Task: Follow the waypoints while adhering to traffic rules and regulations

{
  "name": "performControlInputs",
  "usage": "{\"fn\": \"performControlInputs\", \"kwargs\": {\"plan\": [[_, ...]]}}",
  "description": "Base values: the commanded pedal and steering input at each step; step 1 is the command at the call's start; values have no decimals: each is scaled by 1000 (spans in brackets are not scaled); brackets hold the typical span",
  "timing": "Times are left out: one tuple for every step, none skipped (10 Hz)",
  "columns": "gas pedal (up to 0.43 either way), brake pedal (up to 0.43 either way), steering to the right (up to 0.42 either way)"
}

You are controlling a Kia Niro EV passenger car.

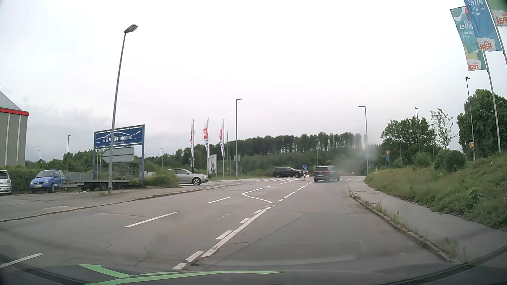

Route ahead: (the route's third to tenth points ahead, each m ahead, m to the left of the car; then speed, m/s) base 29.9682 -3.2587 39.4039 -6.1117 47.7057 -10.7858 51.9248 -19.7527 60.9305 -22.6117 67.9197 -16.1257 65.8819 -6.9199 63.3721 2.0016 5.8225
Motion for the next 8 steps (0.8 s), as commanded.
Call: {"fn": "performControlInputs", "kwargs": {"plan": [[248,0,130],[240,0,128],[240,0,121],[240,0,113],[228,0,106],[209,0,93],[209,0,75],[177,0,60]]}}
